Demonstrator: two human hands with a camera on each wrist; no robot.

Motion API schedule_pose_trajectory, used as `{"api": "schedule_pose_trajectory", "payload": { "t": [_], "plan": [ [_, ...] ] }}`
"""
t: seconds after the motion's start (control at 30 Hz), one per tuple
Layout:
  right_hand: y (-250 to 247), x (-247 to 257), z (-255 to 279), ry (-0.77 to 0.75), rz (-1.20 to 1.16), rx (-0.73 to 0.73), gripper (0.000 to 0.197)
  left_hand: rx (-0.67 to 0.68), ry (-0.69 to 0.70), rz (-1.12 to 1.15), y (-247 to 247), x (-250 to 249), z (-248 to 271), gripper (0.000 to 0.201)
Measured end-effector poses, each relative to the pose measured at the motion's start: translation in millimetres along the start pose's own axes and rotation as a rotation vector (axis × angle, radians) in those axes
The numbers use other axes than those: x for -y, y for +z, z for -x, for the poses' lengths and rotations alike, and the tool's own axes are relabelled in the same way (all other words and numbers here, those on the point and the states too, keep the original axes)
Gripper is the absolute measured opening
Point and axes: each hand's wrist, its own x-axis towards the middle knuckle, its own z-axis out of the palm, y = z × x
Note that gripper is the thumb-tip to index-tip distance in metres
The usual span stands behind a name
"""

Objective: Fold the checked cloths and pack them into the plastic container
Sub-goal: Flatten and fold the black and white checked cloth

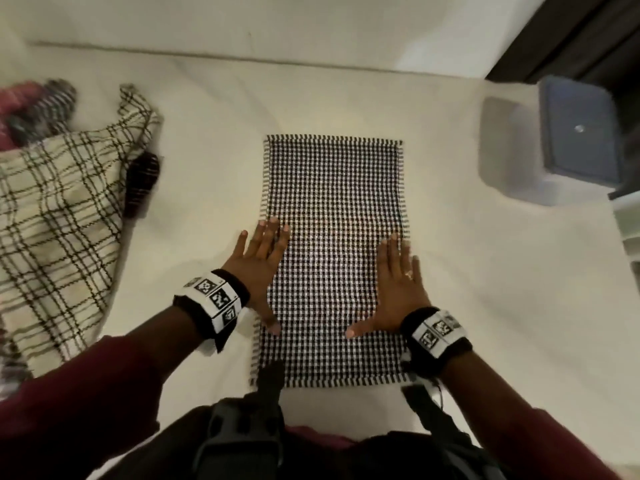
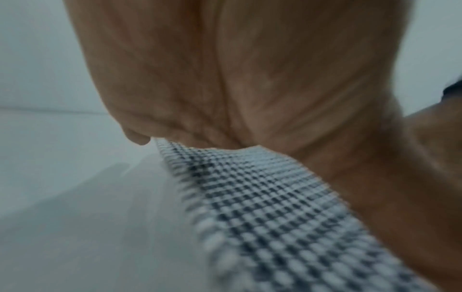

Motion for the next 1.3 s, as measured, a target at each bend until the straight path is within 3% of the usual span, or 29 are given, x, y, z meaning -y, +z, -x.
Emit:
{"api": "schedule_pose_trajectory", "payload": {
  "t": [0.1,0.2,0.33,0.43,0.63,0.7,0.83,0.9,1.0,1.1,1.23,1.3],
  "plan": [
    [38,57,26,-0.242,0.014,0.036,0.162,-0.168,0.109,-0.035,43,-31,39,0.159],
    [85,107,37,-0.351,0.133,0.06,0.156,-0.104,0.034,-0.022,95,-54,66,0.154],
    [112,123,38,-0.235,0.141,0.011,0.143,0.069,0.088,0.123,124,-56,75,0.158],
    [119,98,50,-0.125,0.12,-0.022,0.135,0.009,0.112,0.134,133,-57,71,0.165],
    [130,11,102,0.242,-0.093,-0.13,0.126,-0.066,0.129,0.135,142,-55,67,0.169],
    [134,4,116,0.237,-0.101,-0.14,0.128,-0.095,0.118,0.118,142,-57,73,0.17],
    [158,20,135,0.017,-0.04,-0.127,0.134,-0.166,0.207,0.095,162,-62,96,0.162],
    [169,21,146,-0.028,-0.023,-0.128,0.142,-0.149,0.262,0.03,177,-69,116,0.154],
    [172,14,159,-0.03,-0.039,-0.155,0.137,-0.194,0.208,0.059,193,-74,136,0.137],
    [184,11,176,-0.077,-0.001,-0.19,0.112,-0.283,0.166,0.115,213,-81,154,0.108],
    [219,-4,201,-0.24,-0.048,-0.427,0.068,-0.524,0.075,0.188,242,-102,183,0.046],
    [223,-10,208,-0.343,-0.085,-0.514,0.039,-0.591,0.077,0.261,249,-107,191,0.035]
  ]
}}
